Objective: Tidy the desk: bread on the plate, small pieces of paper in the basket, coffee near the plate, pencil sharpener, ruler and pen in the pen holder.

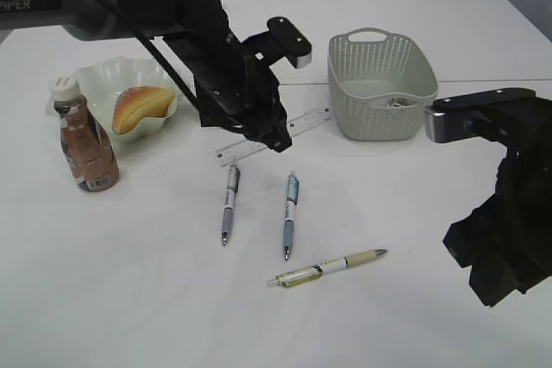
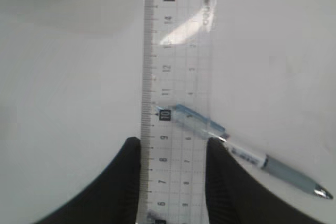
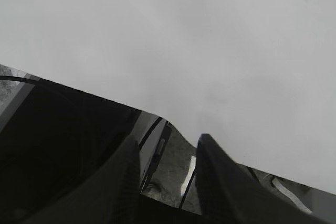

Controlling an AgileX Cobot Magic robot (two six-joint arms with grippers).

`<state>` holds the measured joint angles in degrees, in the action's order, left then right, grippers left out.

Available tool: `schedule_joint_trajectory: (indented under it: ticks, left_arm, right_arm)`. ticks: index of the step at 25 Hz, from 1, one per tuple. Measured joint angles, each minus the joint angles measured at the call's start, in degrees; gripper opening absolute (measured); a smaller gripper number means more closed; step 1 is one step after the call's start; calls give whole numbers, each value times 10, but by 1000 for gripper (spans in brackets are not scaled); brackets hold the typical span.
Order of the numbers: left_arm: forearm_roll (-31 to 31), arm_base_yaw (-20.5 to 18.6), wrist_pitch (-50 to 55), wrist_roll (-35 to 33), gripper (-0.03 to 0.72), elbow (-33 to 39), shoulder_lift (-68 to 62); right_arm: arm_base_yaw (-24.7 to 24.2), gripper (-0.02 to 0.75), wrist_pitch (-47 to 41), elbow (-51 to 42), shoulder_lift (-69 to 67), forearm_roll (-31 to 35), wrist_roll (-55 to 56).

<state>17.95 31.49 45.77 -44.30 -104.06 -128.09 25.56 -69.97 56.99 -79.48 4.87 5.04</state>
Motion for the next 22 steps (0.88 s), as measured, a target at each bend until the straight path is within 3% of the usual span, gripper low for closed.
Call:
schedule_joint_trajectory:
  ticks: [7, 16, 22]
  left_arm:
    - [58, -1, -141, 14, 242, 0, 33]
    - [225, -42, -281, 17, 240, 0, 43]
    - [245, -65, -351, 18, 240, 0, 45]
  right_arm:
    - [0, 264, 0, 0, 0, 0, 0]
    - [0, 263, 0, 0, 0, 24, 1]
    - [0, 262, 0, 0, 0, 29, 1]
